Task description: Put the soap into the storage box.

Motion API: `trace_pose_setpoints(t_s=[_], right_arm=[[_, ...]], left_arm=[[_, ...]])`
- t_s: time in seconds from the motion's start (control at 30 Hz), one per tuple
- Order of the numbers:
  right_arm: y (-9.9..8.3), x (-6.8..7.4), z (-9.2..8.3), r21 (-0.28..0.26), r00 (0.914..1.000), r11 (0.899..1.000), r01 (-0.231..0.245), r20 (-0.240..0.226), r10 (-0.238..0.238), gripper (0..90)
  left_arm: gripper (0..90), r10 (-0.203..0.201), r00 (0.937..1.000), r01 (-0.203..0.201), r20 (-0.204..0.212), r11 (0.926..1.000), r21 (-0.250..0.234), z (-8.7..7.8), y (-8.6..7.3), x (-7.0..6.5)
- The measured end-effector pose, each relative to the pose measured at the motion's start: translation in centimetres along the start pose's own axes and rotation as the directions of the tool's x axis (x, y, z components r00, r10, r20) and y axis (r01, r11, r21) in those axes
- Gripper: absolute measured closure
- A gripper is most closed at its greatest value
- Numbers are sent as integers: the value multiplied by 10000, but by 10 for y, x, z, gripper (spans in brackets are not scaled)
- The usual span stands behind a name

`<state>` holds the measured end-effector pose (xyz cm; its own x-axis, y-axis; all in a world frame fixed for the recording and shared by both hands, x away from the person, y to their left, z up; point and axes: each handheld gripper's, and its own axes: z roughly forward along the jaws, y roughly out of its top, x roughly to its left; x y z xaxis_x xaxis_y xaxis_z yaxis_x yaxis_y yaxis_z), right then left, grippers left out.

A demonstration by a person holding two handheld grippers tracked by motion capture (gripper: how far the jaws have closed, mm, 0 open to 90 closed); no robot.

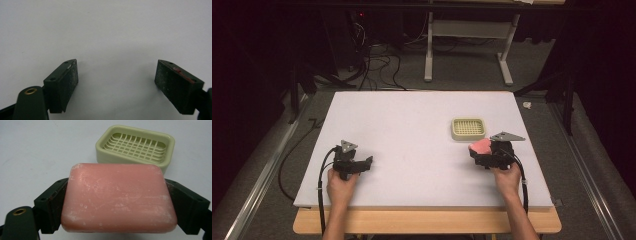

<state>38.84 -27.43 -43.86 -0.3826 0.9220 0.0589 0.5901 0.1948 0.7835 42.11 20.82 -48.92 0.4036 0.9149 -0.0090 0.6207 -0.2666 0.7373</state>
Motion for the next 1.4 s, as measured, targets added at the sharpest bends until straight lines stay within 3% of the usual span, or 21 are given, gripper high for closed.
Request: trace_pose_setpoints(t_s=[0.37, 0.9, 1.4], right_arm=[[2, -7, 4, -68, 9992, 9993, -364, -171, 363, 137], [21, -10, 5, -22, 9996, 9998, -206, -190, 205, 137], [42, -10, 21, 171, 9998, 9999, 18, -212, -14, 137]], left_arm=[[195, -1, 10000, 1, -2, 10000, 0, 0, 0, 0], [195, -2, 10000, 2, 1, 10000, 3, 0, 0, 0], [195, -6, 10000, 6, 5, 10000, 1, 0, 0, 0]])
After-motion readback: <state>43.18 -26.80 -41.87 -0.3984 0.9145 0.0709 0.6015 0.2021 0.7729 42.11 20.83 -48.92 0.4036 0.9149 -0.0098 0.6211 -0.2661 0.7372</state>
